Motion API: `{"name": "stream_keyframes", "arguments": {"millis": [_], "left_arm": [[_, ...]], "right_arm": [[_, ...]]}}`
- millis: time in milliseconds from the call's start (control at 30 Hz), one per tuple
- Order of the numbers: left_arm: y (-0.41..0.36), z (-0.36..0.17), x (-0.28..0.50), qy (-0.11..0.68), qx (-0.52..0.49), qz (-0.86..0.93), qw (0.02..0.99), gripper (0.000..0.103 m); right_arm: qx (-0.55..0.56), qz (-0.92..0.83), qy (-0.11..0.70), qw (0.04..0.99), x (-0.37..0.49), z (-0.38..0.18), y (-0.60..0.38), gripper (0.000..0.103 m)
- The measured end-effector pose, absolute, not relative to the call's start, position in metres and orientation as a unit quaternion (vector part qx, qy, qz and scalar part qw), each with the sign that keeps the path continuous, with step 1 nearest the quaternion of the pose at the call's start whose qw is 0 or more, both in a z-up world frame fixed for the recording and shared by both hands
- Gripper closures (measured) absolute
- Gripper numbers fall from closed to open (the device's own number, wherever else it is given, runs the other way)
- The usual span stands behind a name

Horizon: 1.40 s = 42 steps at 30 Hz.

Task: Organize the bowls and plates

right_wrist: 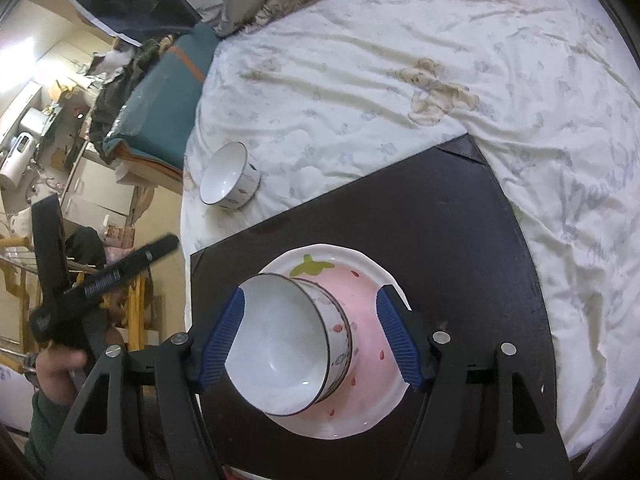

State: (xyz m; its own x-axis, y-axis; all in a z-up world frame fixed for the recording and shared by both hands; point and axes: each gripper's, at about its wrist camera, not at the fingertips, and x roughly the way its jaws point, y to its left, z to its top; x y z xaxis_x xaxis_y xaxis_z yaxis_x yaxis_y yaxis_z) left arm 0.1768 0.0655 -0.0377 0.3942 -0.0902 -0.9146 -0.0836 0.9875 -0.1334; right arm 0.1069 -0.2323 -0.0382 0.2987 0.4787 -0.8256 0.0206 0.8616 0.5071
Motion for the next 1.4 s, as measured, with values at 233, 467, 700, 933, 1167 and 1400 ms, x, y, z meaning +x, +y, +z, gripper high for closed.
{"name": "stream_keyframes", "arguments": {"millis": [233,467,700,933,1167,1400], "left_arm": [[0.111,-0.051,0.212,0.556,-0.171,0.032,0.812,0.029],[0.130,-0.072,0.238,0.570,-0.152,0.048,0.806,0.029],[0.139,-0.098,0.253,0.585,-0.144,0.068,0.795,0.029],[0.135,-0.110,0.275,0.584,-0.145,0.054,0.797,0.032],[0.125,-0.126,0.291,0.600,-0.144,0.039,0.786,0.055],[0.121,-0.146,0.298,0.629,-0.120,0.038,0.767,0.077]], "right_arm": [[0.236,0.117,0.626,0.734,0.162,-0.057,-0.211,0.032],[0.196,0.138,0.638,0.732,0.226,-0.056,-0.147,0.032],[0.124,0.134,0.653,0.735,0.286,-0.085,-0.084,0.032],[0.093,0.144,0.665,0.727,0.323,-0.113,-0.046,0.040],[0.078,0.136,0.679,0.717,0.342,-0.141,-0.031,0.063],[0.051,0.149,0.676,0.719,0.339,-0.154,-0.020,0.076]]}}
